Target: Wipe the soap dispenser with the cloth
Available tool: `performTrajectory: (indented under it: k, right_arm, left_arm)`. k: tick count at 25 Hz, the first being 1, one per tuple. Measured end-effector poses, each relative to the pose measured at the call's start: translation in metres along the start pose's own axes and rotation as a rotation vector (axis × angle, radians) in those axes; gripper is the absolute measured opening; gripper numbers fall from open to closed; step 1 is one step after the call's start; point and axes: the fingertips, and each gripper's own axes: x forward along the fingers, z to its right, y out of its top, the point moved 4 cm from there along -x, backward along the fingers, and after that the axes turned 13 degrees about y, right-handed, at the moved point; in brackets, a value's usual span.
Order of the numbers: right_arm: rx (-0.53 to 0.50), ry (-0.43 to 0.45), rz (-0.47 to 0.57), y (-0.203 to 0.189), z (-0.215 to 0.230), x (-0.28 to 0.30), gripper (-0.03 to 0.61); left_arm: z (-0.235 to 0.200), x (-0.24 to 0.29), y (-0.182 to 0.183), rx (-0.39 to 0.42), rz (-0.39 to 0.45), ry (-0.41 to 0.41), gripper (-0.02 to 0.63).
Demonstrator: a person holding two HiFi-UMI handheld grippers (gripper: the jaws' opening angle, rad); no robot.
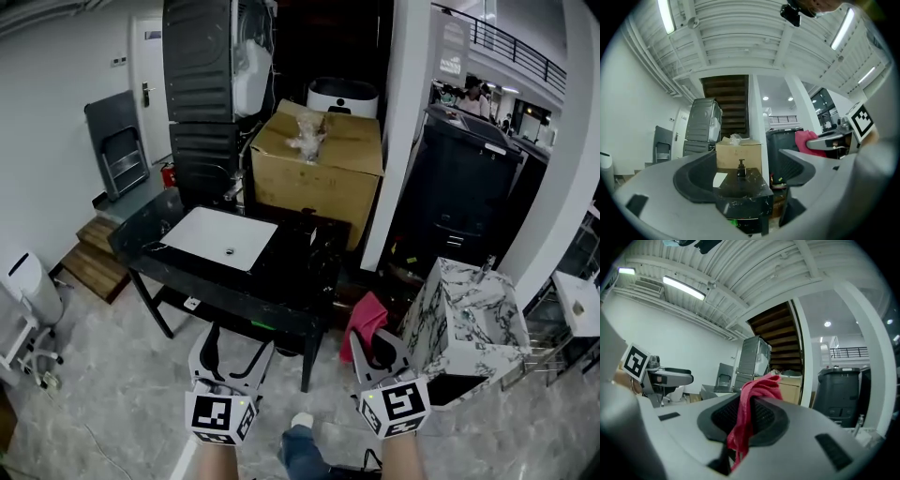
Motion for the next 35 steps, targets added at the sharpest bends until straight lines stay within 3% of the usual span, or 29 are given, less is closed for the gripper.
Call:
performTrajectory:
  k: [7, 16, 18, 19, 24, 29, 35]
  right_arm:
    - [0.047, -0.014, 0.022, -0.013, 0.085, 0.105, 0.051]
    - [0.097, -0.054, 0.010, -0.031, 0.187, 0.199, 0.051]
    - [0.100, -0.056, -0.005, -0.037, 0.199, 0.210, 0.051]
    - [0.102, -0.058, -0.014, -0.040, 0.203, 0.214, 0.051]
    - [0.128, -0.079, -0.054, -0.060, 0.223, 0.232, 0.051]
    - [0.151, -0.121, -0.093, -0.076, 0.241, 0.253, 0.051]
    - [0.130, -0.169, -0.135, -0.080, 0.261, 0.277, 0.051]
  left_arm:
    - [-0.009, 0.135, -0.020, 0.028, -0.037, -0.031, 0.391]
    - [-0.002, 0.288, -0.052, -0.139, -0.101, -0.121, 0.385]
    - [-0.001, 0.309, -0.062, -0.168, -0.119, -0.118, 0.327]
    - [0.001, 0.318, -0.067, -0.167, -0.130, -0.118, 0.269]
    - [0.015, 0.360, -0.096, -0.125, -0.199, -0.184, 0.206]
    - [0.025, 0.408, -0.118, -0.114, -0.244, -0.281, 0.250]
    - [0.036, 0.467, -0.145, -0.072, -0.293, -0.389, 0.249]
